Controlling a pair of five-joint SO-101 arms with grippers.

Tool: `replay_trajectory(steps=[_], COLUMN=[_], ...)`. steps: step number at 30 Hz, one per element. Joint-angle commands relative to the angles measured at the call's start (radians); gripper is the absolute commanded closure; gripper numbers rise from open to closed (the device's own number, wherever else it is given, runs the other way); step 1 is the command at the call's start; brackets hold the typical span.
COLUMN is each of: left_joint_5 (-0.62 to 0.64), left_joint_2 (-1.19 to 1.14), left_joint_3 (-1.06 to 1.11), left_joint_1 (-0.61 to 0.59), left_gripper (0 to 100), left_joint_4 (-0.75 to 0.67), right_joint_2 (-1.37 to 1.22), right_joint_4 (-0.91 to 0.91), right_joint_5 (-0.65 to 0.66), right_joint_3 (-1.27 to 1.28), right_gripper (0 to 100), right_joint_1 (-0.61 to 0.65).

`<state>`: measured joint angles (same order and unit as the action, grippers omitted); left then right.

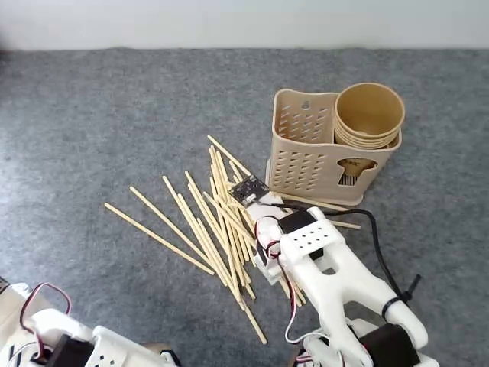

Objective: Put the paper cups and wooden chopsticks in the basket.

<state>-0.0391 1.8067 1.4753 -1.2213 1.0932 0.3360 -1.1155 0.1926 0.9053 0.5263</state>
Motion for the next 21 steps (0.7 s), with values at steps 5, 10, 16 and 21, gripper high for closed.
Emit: replay_trajectory(steps=[5, 10, 16, 21], left_joint_5=[0.003, 0.003, 0.003, 0.003], left_joint_2=[0.012, 0.012, 0.012, 0.012], left_joint_3=[-0.005, -0.005, -0.005, -0.005], left_joint_1=[0.006, 0.006, 0.006, 0.006], left_gripper=[98, 98, 98, 98], left_joint_4=[-0.015, -0.015, -0.015, -0.015], right_joint_2=[0.206, 0.277, 0.305, 0.371], right_joint_4=[-0.122, -0.136, -0.139, -0.179], right_joint_5=[0.005, -0.064, -0.071, -0.072], right_joint_3=[-0.052, -0.052, -0.052, -0.052], right_gripper=[85.3, 73.9, 73.6, 73.6], right_joint_1=[0.102, 0.085, 0.085, 0.125])
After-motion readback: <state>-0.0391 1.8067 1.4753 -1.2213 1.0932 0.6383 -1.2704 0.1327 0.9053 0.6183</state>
